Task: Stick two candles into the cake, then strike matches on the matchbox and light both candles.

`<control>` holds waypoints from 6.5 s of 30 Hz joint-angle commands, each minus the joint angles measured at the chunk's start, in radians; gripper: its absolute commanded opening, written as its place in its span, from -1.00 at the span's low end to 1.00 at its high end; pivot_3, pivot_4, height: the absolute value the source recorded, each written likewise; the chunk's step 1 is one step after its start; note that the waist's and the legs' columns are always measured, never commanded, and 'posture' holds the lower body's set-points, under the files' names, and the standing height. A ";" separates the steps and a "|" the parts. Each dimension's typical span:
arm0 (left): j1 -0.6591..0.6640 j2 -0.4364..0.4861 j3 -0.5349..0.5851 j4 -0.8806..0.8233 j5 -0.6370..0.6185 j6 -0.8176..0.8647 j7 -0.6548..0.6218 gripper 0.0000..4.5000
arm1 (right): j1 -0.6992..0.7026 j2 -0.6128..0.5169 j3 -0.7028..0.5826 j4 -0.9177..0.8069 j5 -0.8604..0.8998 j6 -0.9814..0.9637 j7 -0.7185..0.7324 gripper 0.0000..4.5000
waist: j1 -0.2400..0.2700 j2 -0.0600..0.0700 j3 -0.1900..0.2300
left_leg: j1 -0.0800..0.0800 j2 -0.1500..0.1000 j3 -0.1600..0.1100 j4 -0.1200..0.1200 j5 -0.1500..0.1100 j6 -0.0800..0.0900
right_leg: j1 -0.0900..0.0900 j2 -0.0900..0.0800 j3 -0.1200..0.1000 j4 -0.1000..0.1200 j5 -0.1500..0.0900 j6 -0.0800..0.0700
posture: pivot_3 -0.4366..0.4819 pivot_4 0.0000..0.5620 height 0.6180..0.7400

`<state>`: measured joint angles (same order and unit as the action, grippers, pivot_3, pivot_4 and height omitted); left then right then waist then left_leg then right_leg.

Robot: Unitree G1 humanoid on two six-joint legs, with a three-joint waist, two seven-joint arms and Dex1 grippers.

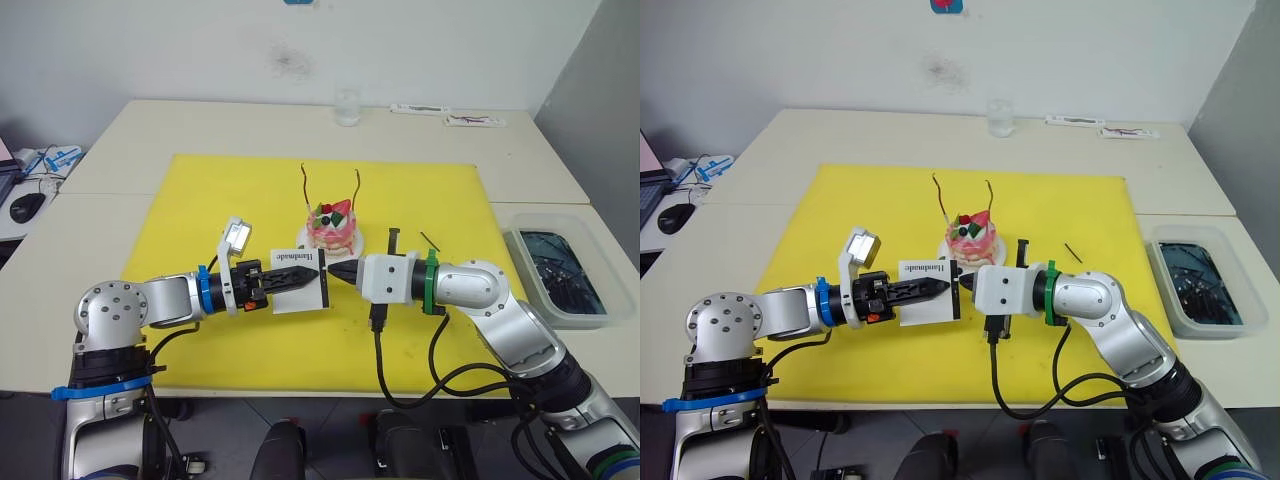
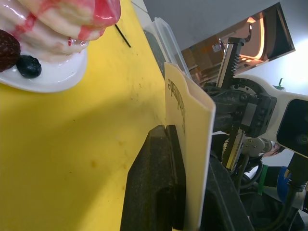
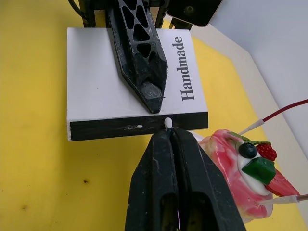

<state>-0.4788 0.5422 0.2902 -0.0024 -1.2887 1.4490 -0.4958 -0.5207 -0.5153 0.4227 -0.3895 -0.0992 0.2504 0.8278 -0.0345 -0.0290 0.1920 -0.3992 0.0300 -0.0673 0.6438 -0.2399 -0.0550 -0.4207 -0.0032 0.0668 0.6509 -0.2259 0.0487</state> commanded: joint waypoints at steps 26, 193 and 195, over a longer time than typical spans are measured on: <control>-0.013 -0.015 0.025 -0.019 -0.038 -0.001 0.013 -1.00 | 0.020 -0.009 -0.025 -0.017 -0.020 -0.030 0.013 -0.99 | 0.000 0.000 0.000 | 0.000 0.000 0.000 0.000 0.000 0.000 | 0.000 0.000 0.000 0.000 0.000 0.000 | -0.05 -0.47 1.00; 0.251 -0.069 -0.072 -0.181 -0.040 -0.264 0.158 -1.00 | -0.447 0.232 -0.080 0.452 -0.094 -0.017 -0.168 -0.99 | 0.001 0.000 0.000 | 0.000 0.000 0.001 -0.001 0.000 0.000 | 0.000 0.000 0.001 0.000 0.001 -0.001 | -0.05 -0.47 1.00; 0.251 -0.068 -0.072 -0.177 -0.035 -0.267 0.152 -1.00 | -0.450 0.231 -0.079 0.470 -0.097 -0.029 -0.170 -0.99 | 0.000 0.000 0.000 | 0.000 0.000 0.001 -0.001 0.000 0.000 | 0.000 0.000 0.001 0.000 0.001 -0.001 | -0.05 -0.47 1.00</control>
<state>-0.2283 0.4763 0.2031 -0.1534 -1.3157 1.1930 -0.3244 -0.9342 -0.2870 0.3594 0.0894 -0.1877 0.2484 0.6712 -0.0342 -0.0294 0.1924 -0.3989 0.0300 -0.0665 0.6431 -0.2396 -0.0555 -0.4210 -0.0031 0.0678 0.6506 -0.2249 0.0473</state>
